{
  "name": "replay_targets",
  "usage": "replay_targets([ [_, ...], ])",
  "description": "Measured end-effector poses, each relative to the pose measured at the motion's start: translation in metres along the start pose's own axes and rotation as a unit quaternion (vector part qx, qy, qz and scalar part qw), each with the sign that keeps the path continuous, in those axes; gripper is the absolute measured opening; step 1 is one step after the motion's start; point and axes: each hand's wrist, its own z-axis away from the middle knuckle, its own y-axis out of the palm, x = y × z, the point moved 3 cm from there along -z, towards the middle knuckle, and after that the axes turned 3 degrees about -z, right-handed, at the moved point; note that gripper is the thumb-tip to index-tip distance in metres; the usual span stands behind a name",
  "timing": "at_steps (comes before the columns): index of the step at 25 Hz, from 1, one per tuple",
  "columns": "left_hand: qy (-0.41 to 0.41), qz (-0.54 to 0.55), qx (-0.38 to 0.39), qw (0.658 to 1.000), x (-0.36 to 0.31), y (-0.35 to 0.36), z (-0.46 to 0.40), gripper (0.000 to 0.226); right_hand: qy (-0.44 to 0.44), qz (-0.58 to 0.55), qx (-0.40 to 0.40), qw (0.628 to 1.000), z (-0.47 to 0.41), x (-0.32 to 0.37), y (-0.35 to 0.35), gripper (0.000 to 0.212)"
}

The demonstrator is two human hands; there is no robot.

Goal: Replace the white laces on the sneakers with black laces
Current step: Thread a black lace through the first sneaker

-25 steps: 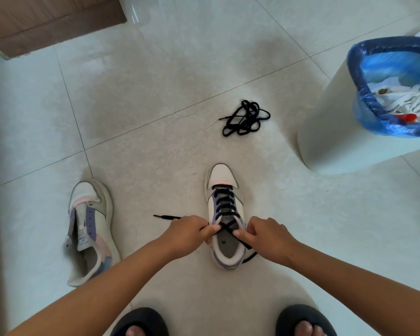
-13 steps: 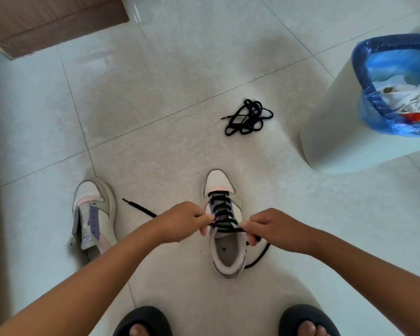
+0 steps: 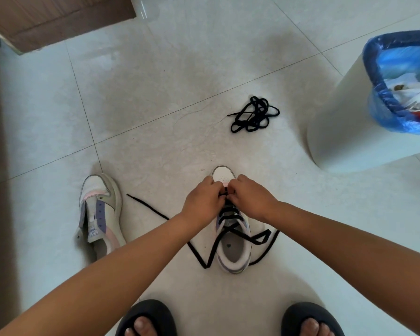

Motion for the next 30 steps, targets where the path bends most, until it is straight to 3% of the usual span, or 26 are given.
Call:
replay_targets([
  [3, 0.032, -0.011, -0.038, 0.999, -0.009, 0.002, 0.002, 0.005, -0.044, 0.119, 0.011, 0.992, 0.000, 0.007, 0.003, 0.024],
  [5, 0.062, 0.018, -0.059, 0.996, -0.005, 0.005, 0.005, 0.019, -0.111, 0.165, -0.009, 0.980, 0.005, 0.005, 0.005, 0.025],
  [8, 0.081, 0.072, -0.053, 0.993, 0.000, 0.010, 0.010, 0.003, -0.133, 0.158, -0.044, 0.977, 0.015, -0.011, 0.013, 0.025],
  [11, 0.053, 0.135, -0.072, 0.987, 0.000, 0.011, 0.013, 0.013, -0.080, 0.103, -0.054, 0.990, 0.020, -0.021, 0.022, 0.006],
  [13, 0.033, 0.154, -0.082, 0.984, -0.001, 0.009, 0.017, 0.011, -0.061, 0.080, -0.060, 0.993, 0.020, -0.019, 0.017, 0.018],
  [15, 0.036, 0.120, -0.061, 0.990, -0.003, 0.010, 0.018, 0.017, -0.059, 0.079, -0.077, 0.992, 0.021, -0.014, 0.012, 0.016],
  [16, 0.037, 0.089, -0.051, 0.994, -0.004, 0.009, 0.017, 0.020, -0.084, 0.105, -0.103, 0.986, 0.022, -0.011, 0.010, 0.019],
  [19, 0.026, 0.017, -0.022, 0.999, -0.014, 0.007, 0.007, 0.016, -0.110, 0.184, -0.077, 0.974, 0.023, 0.000, 0.005, 0.046],
  [22, 0.093, -0.018, -0.024, 0.995, -0.017, 0.011, 0.007, 0.028, -0.138, 0.221, -0.082, 0.962, 0.023, 0.001, 0.005, 0.056],
  [25, 0.108, -0.007, -0.025, 0.994, -0.007, 0.017, 0.012, 0.020, -0.160, 0.204, -0.098, 0.961, 0.023, -0.015, 0.010, 0.068],
  [27, 0.102, 0.005, -0.042, 0.994, -0.005, 0.014, 0.014, 0.016, -0.145, 0.168, -0.087, 0.971, 0.028, -0.013, 0.006, 0.057],
  [29, 0.093, 0.069, -0.089, 0.989, -0.002, 0.011, 0.015, 0.009, -0.094, 0.098, -0.085, 0.987, 0.027, -0.011, 0.002, 0.022],
  [30, 0.085, 0.107, -0.113, 0.984, -0.002, 0.007, 0.018, 0.006, -0.067, 0.065, -0.073, 0.993, 0.028, -0.012, 0.000, 0.016],
])
